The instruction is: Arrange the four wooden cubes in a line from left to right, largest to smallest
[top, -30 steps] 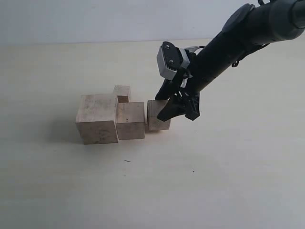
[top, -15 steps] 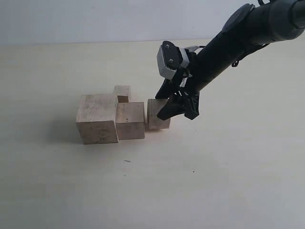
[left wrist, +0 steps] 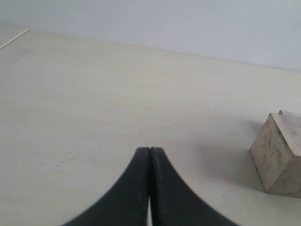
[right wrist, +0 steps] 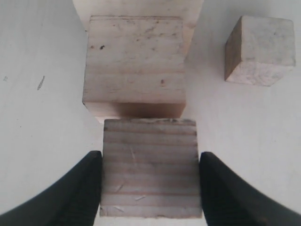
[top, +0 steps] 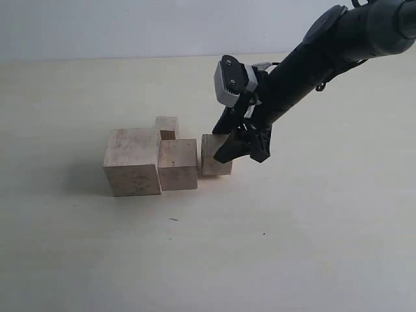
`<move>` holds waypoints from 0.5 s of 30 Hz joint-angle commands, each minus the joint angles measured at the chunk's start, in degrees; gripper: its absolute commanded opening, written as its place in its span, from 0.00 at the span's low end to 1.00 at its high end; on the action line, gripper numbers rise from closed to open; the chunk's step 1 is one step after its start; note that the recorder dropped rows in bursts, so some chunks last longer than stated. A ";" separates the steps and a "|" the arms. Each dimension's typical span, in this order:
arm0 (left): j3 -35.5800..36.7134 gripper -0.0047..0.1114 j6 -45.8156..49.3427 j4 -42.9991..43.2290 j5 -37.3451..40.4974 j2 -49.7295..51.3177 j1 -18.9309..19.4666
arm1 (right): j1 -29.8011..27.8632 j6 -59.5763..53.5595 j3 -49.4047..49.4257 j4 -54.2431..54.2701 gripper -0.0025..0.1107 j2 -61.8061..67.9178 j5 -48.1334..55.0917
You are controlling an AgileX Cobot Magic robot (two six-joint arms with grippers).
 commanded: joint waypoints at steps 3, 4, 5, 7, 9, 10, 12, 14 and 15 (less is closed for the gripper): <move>-0.03 0.04 0.01 0.13 -0.43 -0.36 -0.32 | 0.10 0.96 0.03 0.64 0.02 2.21 0.95; -0.03 0.04 0.01 0.13 -0.43 -0.36 -0.32 | 0.10 0.96 0.03 0.64 0.02 2.42 1.07; -0.03 0.04 0.01 0.13 -0.43 -0.36 -0.32 | 0.10 0.96 0.03 0.64 0.02 2.50 1.07; -0.03 0.04 0.01 0.13 -0.43 -0.36 -0.32 | 0.10 0.96 0.03 0.64 0.02 2.50 1.07; -0.03 0.04 0.01 0.13 -0.43 -0.36 -0.32 | 0.10 0.96 0.03 0.64 0.02 2.50 1.07; -0.03 0.04 0.01 0.13 -0.43 -0.36 -0.32 | 0.10 0.96 0.03 0.64 0.02 2.50 1.07; -0.03 0.04 0.01 0.13 -0.43 -0.36 -0.32 | 0.10 0.96 0.03 0.64 0.02 2.46 1.32; -0.03 0.04 0.01 0.13 -0.43 -0.36 -0.32 | 0.10 0.96 0.03 0.64 0.03 2.46 1.48; -0.03 0.04 0.01 0.13 -0.43 -0.36 -0.32 | 0.10 0.96 0.03 0.64 0.04 2.46 1.60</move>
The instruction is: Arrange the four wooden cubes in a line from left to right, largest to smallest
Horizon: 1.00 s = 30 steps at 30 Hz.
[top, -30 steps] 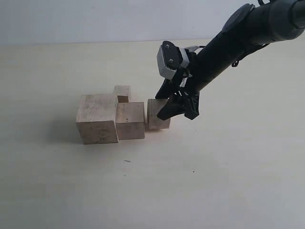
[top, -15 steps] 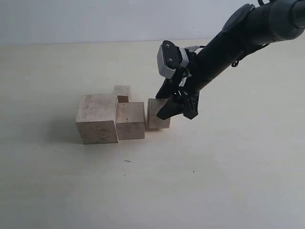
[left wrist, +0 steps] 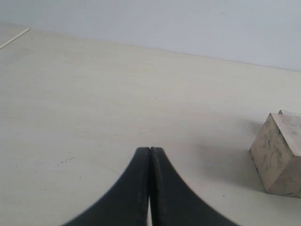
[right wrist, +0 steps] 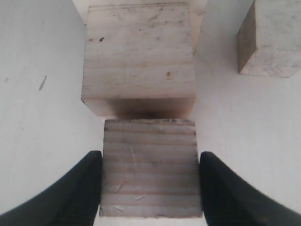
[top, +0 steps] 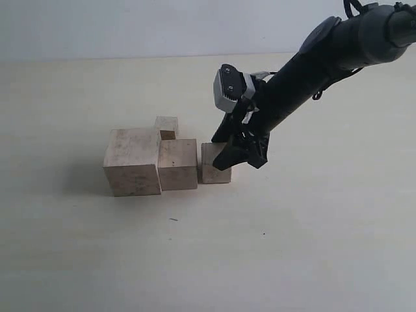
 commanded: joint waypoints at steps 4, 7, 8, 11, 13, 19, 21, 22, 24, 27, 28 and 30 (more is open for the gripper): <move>-0.03 0.04 0.01 0.13 -0.43 -0.36 -0.32 | 0.10 0.22 -0.08 0.12 0.19 0.38 1.38; -0.03 0.04 0.01 0.13 -0.43 -0.36 -0.32 | 0.10 0.22 -0.15 0.95 0.43 0.26 1.49; -0.03 0.04 0.01 0.13 -0.43 -0.36 -0.32 | 0.10 0.44 -0.15 1.25 0.52 -0.09 0.92; -0.03 0.04 0.01 0.13 -0.43 -0.36 -0.32 | 0.10 1.37 -0.15 1.23 0.59 -1.03 0.49; -0.03 0.04 0.01 0.13 -0.43 -0.36 -0.32 | 0.10 1.65 -0.15 1.23 0.59 -1.86 0.49; -0.03 0.04 0.01 0.13 -0.43 -0.36 -0.32 | 0.10 14.17 -0.15 -4.64 0.57 -7.53 -0.78; -0.03 0.04 0.01 0.13 -0.43 -0.36 -0.32 | 0.10 27.17 -0.15 -12.83 0.49 -9.05 -2.25; -0.03 0.04 0.01 0.13 -0.43 -0.36 -0.32 | 0.10 35.26 -0.15 -18.22 0.42 -9.17 -2.25; -0.03 0.04 0.01 0.13 -0.43 -0.36 -0.32 | 0.10 39.30 -0.04 -21.55 0.34 -7.28 -2.92; -0.03 0.04 0.01 0.13 -0.43 -0.36 -0.32 | 0.10 39.50 -0.04 -18.98 0.34 -3.53 -2.92; -0.03 0.04 0.01 0.13 -0.43 -0.36 -0.32 | 0.10 39.50 -0.04 -18.40 0.34 -2.99 -3.26; -0.03 0.04 0.01 0.13 -0.43 -0.36 -0.32 | 0.10 39.40 -0.04 -16.93 0.34 -1.89 -3.78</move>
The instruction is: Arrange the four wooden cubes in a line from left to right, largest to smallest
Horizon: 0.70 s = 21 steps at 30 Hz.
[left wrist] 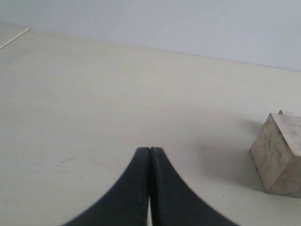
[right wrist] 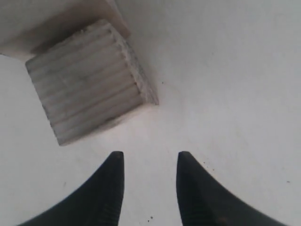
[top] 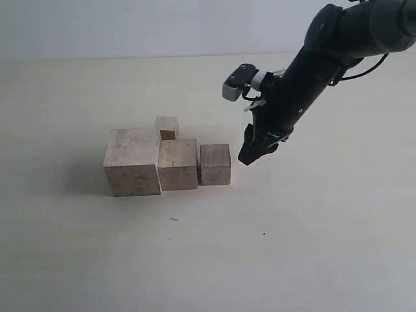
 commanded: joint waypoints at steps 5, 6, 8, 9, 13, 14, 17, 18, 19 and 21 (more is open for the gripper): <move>-0.03 0.04 0.01 0.13 -0.43 -0.36 -0.32 | 0.05 -0.49 -0.04 6.27 0.34 3.28 -1.79; -0.03 0.04 0.01 0.13 -0.43 -0.36 -0.32 | 0.05 -0.49 -0.04 6.27 0.34 3.55 -1.79; -0.03 0.04 0.01 0.13 -0.43 -0.36 -0.32 | 0.05 -0.49 -0.04 6.98 0.34 3.91 -1.44; -0.03 0.04 0.01 0.13 -0.43 -0.36 -0.32 | 0.05 -0.49 -0.04 7.61 0.34 4.05 -1.44; -0.03 0.04 0.01 0.13 -0.43 -0.36 -0.32 | 0.05 -0.49 -0.14 8.97 0.34 4.18 -1.56; -0.03 0.04 0.01 0.13 -0.43 -0.36 -0.32 | 0.05 -0.49 -0.14 8.97 0.34 4.18 -1.56; -0.03 0.04 0.01 0.13 -0.43 -0.36 -0.32 | 0.05 -0.49 -0.14 8.97 0.34 4.18 -1.56; -0.03 0.04 0.01 0.13 -0.43 -0.36 -0.32 | 0.05 -0.49 -0.14 9.26 0.34 4.18 -1.44; -0.03 0.04 0.01 0.13 -0.43 -0.36 -0.32 | 0.05 -0.49 -0.14 9.54 0.34 4.18 -1.45; -0.03 0.04 0.01 0.13 -0.43 -0.36 -0.32 | 0.05 -0.49 -0.14 9.54 0.34 4.18 -1.34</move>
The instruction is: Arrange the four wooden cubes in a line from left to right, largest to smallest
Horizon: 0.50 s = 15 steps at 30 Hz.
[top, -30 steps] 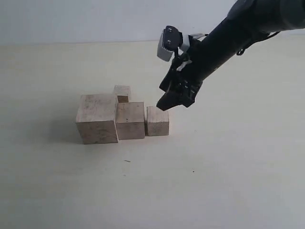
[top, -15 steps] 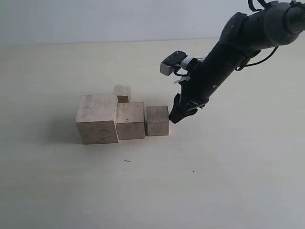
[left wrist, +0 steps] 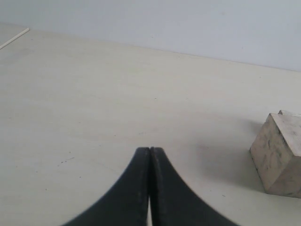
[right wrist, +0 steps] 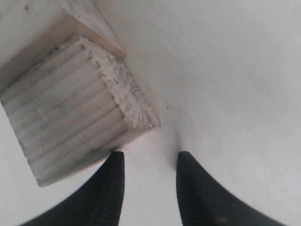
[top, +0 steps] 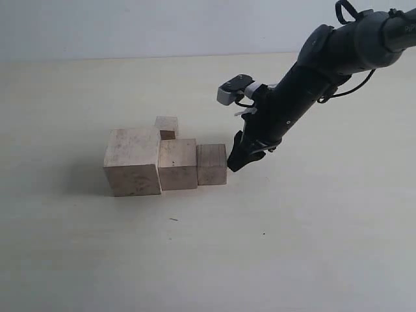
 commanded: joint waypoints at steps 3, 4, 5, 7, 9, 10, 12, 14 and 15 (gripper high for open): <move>-0.03 0.04 0.01 0.13 -0.43 -0.36 -0.32 | 0.05 -0.62 -0.14 1.33 0.34 -0.11 0.09; -0.03 0.04 0.01 0.13 -0.43 -0.36 -0.32 | 0.05 -0.62 -0.14 1.20 0.34 -0.22 0.09; -0.03 0.04 0.01 0.13 -0.43 -0.36 -0.32 | 0.05 -0.48 -0.14 0.52 0.34 -0.48 0.09; -0.03 0.04 0.01 0.13 -0.43 -0.36 -0.32 | 0.05 -0.09 -0.14 -1.52 0.34 -1.75 0.47; -0.03 0.04 0.01 0.13 -0.43 -0.36 -0.32 | 0.05 1.46 -0.14 -4.41 0.34 -3.65 0.58; -0.03 0.04 0.01 0.13 -0.43 -0.36 -0.32 | 0.05 2.35 -0.14 -6.39 0.34 -4.59 0.36; -0.03 0.04 0.01 0.13 -0.43 -0.36 -0.32 | 0.05 5.35 -0.14 -10.51 0.34 -7.13 -0.80; -0.03 0.04 0.01 0.13 -0.43 -0.36 -0.32 | 0.05 7.70 -0.24 -11.65 0.34 -9.48 -3.05; -0.03 0.04 0.01 0.13 -0.43 -0.36 -0.32 | 0.05 9.38 -0.24 -11.39 0.34 -10.77 -4.78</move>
